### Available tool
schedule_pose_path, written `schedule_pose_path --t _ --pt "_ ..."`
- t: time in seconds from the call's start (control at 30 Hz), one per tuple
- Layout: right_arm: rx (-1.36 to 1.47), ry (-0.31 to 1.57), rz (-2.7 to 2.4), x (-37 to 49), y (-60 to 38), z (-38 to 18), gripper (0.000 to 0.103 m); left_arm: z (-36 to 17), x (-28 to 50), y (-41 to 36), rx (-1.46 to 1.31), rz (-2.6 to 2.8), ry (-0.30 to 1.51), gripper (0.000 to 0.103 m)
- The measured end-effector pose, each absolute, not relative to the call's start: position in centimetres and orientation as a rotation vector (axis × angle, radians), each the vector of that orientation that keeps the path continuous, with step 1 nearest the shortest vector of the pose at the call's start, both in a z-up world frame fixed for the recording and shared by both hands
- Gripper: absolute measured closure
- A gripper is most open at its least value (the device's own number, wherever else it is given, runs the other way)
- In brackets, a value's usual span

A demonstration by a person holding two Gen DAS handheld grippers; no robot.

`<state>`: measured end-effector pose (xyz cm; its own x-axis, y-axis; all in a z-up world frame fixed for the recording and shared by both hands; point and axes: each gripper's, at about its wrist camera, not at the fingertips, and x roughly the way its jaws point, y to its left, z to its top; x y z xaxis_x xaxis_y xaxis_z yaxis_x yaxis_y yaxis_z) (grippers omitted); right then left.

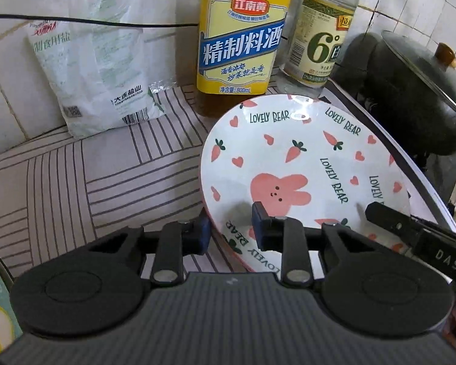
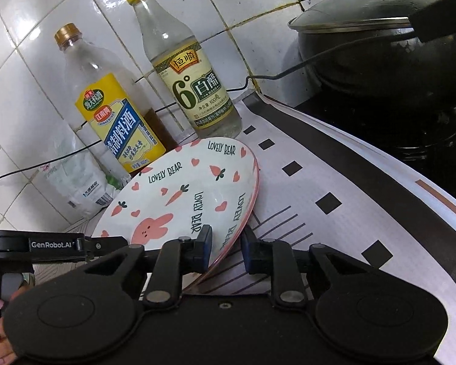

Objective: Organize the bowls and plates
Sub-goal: 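Lift the pink bunny plate and carry it over the plate stack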

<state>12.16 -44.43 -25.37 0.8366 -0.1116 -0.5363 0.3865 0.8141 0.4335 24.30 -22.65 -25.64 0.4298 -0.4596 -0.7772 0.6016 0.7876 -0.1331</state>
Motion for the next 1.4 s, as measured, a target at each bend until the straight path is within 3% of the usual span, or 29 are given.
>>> schedule_pose_path --t 0.63,0.93,1.17,1.4 --pt "0.454 0.548 -0.169 10.7 -40.7 -23.4 0.077 -21.6 21.2 -16.1 0.178 -0.672 0.922 0.077" --pt "0.450 0.528 -0.075 9.9 -37.0 -20.5 0.077 -18.4 17.1 -12.3 0.190 -0.592 0.820 0.077" --pt "0.367 0.541 0.050 11.3 -32.2 -17.9 0.077 -19.0 18.6 -11.2 0.094 -0.521 0.830 0.077" --pt "0.300 0.559 0.180 14.0 -27.5 -17.4 0.077 -19.3 18.3 -4.6 0.007 -0.400 0.883 0.077"
